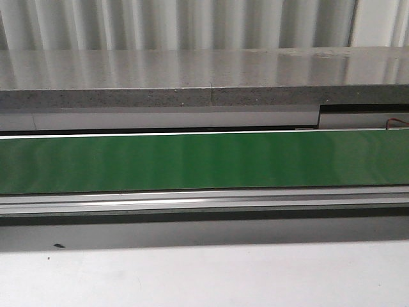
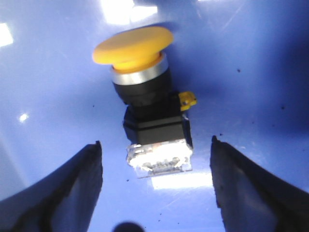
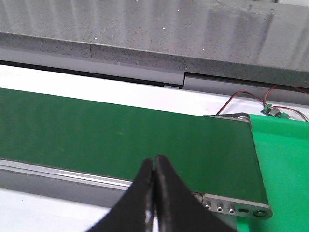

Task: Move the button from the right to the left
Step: 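Lower the button into the blue tray and open the left gripper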

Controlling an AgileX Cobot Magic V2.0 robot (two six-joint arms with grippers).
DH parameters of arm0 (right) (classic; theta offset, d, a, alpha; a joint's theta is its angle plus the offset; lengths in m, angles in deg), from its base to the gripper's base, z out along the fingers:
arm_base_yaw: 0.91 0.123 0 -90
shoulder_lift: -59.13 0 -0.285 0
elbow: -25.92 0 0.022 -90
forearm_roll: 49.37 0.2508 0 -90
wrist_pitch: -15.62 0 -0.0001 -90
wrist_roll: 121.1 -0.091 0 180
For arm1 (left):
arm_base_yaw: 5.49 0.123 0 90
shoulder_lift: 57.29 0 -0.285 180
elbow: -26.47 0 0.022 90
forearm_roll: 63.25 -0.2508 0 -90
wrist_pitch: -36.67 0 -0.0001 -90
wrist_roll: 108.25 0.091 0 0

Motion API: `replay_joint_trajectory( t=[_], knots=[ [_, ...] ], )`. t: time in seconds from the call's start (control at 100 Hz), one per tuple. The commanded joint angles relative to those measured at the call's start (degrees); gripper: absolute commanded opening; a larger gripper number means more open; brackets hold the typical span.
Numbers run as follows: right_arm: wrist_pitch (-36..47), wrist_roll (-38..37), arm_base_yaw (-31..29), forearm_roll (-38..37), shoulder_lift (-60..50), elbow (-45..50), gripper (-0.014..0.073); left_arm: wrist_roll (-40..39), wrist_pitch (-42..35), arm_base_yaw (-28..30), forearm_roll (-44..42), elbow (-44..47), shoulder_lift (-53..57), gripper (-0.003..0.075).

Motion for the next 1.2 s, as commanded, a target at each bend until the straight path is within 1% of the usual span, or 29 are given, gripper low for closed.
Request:
replay_joint_trajectory(
  t=[0.0,0.08,0.15,0.22,0.26,0.34,0.41,0.45,0.52,0.68,0.96,1.08,1.19],
  knots=[
    [4.5,0.5,0.1,0.7,0.5,-1.5,-0.006,0.0,-0.9,0.0,0.4,-1.6,4.6,0.0471],
    [4.5,0.5,0.1,0.7,0.5,-1.5,-0.006,-0.3,-2.1,0.0,2.1,-1.6,6.9,0.0466],
    [4.5,0.5,0.1,0.7,0.5,-1.5,-0.006,-1.7,-3.1,0.0,3.6,-1.6,9.2,0.0426],
    [4.5,0.5,0.1,0.7,0.5,-1.5,-0.006,-5.2,-4.1,0.0,4.2,-1.6,11.6,0.0339],
    [4.5,0.5,0.1,0.7,0.5,-1.5,-0.006,-6.7,-4.2,0.0,4.7,-1.6,12.8,0.0272],
    [4.5,0.5,0.1,0.7,0.5,-1.5,-0.006,-6.7,-4.3,0.0,7.9,-1.6,15.5,0.0135],
    [4.5,0.5,0.1,0.7,0.5,-1.5,-0.006,-6.7,-4.3,0.0,11.6,-1.4,17.8,0.003],
    [4.5,0.5,0.1,0.7,0.5,-1.5,-0.006,-6.7,-4.3,-0.1,13.9,-1.2,19.2,-0.0017],
    [4.5,0.5,0.1,0.7,0.5,-1.5,-0.006,-6.8,-5.3,-1.0,16.1,-0.1,21.7,-0.0021],
    [4.5,0.5,0.1,0.7,0.5,-1.5,-0.006,-11.1,-9.3,-4.6,16.1,4.8,27.5,-0.0021],
    [4.5,0.5,0.1,0.7,0.5,-1.5,-0.006,-17.4,-21.0,-15.4,16.6,17.9,38.5,-0.0021],
    [4.5,0.5,0.1,0.7,0.5,-1.5,-0.006,-18.5,-25.3,-19.7,17.3,23.2,43.4,-0.0021],
    [4.5,0.5,0.1,0.7,0.5,-1.5,-0.006,-18.5,-29.4,-22.4,19.8,28.2,47.6,-0.0021]
  ],
)
